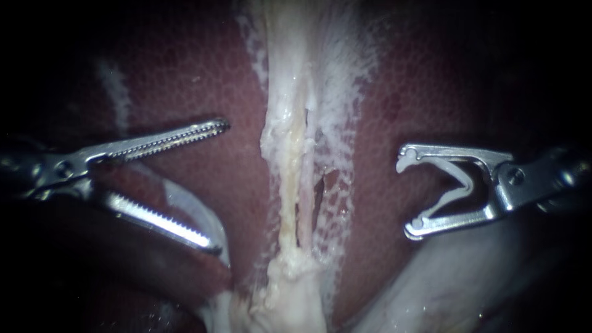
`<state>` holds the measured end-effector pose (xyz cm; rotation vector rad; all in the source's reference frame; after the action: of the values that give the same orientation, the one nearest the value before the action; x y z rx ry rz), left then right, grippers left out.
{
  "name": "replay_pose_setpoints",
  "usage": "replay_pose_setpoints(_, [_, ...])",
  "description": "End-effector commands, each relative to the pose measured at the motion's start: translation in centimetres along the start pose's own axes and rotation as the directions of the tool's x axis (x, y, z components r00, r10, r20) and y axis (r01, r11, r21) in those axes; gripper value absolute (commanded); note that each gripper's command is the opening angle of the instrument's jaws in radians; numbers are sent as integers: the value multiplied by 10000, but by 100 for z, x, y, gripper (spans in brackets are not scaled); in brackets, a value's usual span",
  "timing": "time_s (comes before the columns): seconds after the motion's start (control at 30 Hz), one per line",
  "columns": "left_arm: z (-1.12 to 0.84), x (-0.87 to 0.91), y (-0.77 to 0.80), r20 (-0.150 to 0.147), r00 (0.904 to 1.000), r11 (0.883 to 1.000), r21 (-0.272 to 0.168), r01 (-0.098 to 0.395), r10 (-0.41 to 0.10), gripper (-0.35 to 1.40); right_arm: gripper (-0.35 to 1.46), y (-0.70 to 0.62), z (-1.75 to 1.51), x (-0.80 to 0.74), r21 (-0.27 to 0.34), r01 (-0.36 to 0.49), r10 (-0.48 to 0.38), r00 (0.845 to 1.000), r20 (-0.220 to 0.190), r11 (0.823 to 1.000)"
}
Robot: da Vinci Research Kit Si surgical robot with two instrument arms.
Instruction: Grabbing gallbladder
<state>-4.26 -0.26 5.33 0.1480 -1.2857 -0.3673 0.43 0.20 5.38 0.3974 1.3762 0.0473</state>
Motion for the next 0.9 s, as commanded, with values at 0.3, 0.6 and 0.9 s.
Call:
replay_pose_setpoints(0.3, [0,-5,0,-140,9963,9963,-106,851,-852,94,60,1,0,0,-4,-1,1,10000,1,10000])
replay_pose_setpoints(0.6, [28,-6,3,-1093,9681,9735,-654,2193,-2254,79,60,0,1,-2,-5,9,-9,10000,4,10000])
replay_pose_setpoints(0.9, [56,3,15,-1407,9504,9580,-1154,2624,-2772,63,60,0,1,-3,-7,14,-14,10000,6,10000])
